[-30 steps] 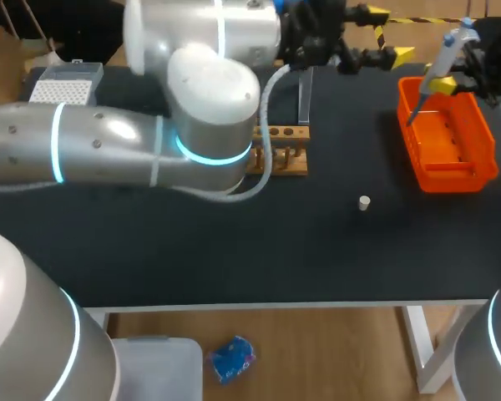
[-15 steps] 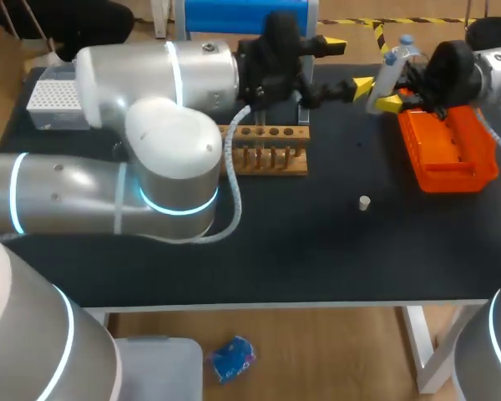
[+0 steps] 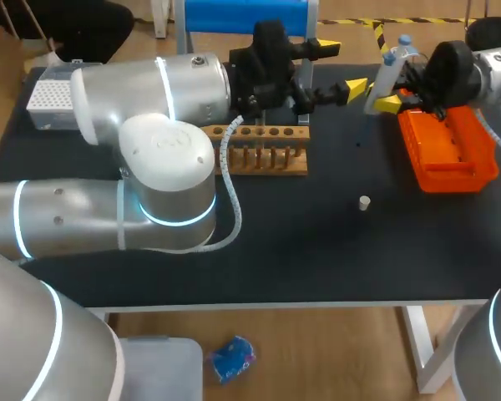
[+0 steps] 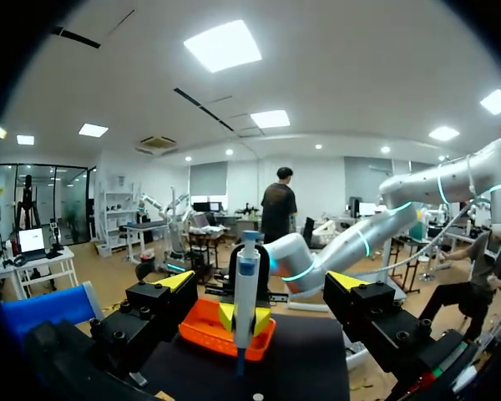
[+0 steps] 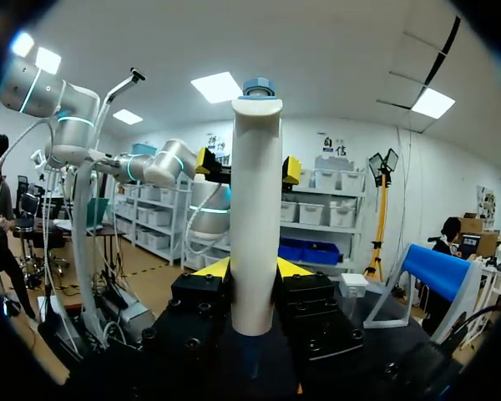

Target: Invert the test tube, pick up the pipette, mount the tip to pipette, aspirate from beaker and dispense into the tube, eject the tip, return the pipette, and cap with the stopper.

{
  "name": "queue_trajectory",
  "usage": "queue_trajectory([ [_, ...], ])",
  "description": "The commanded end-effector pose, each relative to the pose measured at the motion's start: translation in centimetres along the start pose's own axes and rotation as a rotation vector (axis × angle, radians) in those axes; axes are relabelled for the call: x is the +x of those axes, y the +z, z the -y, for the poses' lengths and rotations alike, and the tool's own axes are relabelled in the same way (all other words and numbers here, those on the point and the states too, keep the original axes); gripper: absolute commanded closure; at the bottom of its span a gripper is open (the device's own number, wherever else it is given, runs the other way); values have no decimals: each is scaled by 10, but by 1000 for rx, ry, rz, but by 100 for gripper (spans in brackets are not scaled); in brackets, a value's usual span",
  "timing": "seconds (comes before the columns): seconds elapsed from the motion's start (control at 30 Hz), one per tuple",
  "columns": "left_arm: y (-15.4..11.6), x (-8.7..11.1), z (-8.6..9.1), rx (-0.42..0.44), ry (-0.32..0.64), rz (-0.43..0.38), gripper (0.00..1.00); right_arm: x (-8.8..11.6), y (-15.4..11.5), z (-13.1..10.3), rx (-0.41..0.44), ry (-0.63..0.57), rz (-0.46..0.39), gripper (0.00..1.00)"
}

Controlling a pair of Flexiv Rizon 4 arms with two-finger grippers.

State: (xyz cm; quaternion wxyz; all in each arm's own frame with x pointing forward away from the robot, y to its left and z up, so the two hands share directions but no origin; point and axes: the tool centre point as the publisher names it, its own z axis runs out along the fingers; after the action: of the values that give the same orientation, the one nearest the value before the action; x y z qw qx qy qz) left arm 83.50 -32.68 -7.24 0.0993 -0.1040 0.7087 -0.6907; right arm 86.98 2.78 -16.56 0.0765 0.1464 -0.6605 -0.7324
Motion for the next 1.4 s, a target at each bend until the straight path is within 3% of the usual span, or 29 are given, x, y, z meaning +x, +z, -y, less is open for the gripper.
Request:
queue_trajectory([
  [0.03, -8, -4, -5, 791, 14, -16, 0, 2, 5, 2, 35, 3, 8, 100],
  [0.23, -35, -7, -15, 750, 8, -65, 0, 11, 28, 6, 68, -42, 26, 100],
  [0.63, -66, -10, -39, 677, 27, -43, 0, 29, 88, 8, 82, -111, 10, 100],
  [0.87, -76, -12, -50, 643, 31, -28, 0, 33, 114, 22, 60, -89, -13, 100],
  [1.13, -84, -12, -55, 585, 52, -31, 0, 34, 131, 37, 52, -49, -37, 100],
  [1.4, -90, -13, -57, 523, 74, -28, 0, 31, 135, 36, 61, -36, -47, 100],
])
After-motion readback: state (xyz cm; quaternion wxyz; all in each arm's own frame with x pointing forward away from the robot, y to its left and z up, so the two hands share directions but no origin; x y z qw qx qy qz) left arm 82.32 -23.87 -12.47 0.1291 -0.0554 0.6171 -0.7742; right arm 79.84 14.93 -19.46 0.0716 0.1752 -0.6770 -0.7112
